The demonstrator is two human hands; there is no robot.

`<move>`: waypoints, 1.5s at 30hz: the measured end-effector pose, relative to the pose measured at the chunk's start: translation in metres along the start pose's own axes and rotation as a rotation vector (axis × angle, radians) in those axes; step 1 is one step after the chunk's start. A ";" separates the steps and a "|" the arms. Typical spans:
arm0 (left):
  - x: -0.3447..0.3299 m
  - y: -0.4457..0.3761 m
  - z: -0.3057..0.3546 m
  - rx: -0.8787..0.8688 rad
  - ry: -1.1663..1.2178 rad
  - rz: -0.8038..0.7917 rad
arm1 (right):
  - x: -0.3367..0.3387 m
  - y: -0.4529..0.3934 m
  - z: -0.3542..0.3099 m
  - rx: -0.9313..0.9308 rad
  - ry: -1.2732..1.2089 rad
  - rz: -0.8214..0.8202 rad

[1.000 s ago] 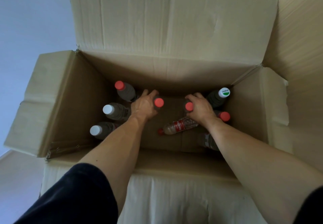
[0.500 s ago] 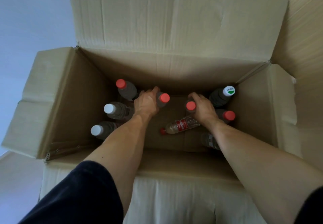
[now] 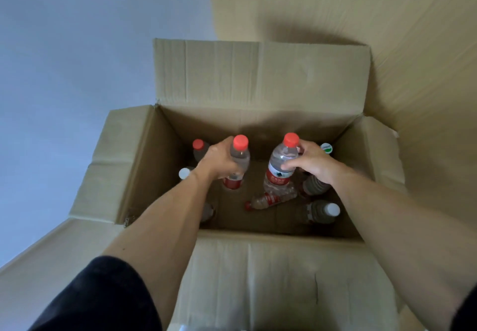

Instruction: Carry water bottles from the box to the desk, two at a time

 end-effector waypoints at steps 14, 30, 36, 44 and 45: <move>0.065 0.068 0.049 0.242 0.558 -0.136 | 0.007 0.054 -0.081 0.032 -0.524 -0.058; 0.088 0.092 0.051 0.283 0.888 0.284 | -0.007 0.100 -0.138 0.117 -0.620 -0.081; 0.083 0.119 0.047 0.507 0.862 0.195 | -0.018 0.098 -0.149 0.121 -0.648 -0.167; 0.076 0.152 0.062 0.545 0.893 0.125 | -0.022 0.099 -0.161 0.142 -0.620 -0.302; 0.075 0.157 0.062 0.540 0.891 0.144 | -0.024 0.102 -0.164 0.159 -0.588 -0.331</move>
Point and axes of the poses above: each hand's wrist, its own y-axis away from the middle knuckle, its own x-axis out of the back of the hand, z = x × y, the point moved 10 cm from there along -y, towards the middle knuckle, and after that the axes turned 15 degrees about y, right-handed, at the moved point
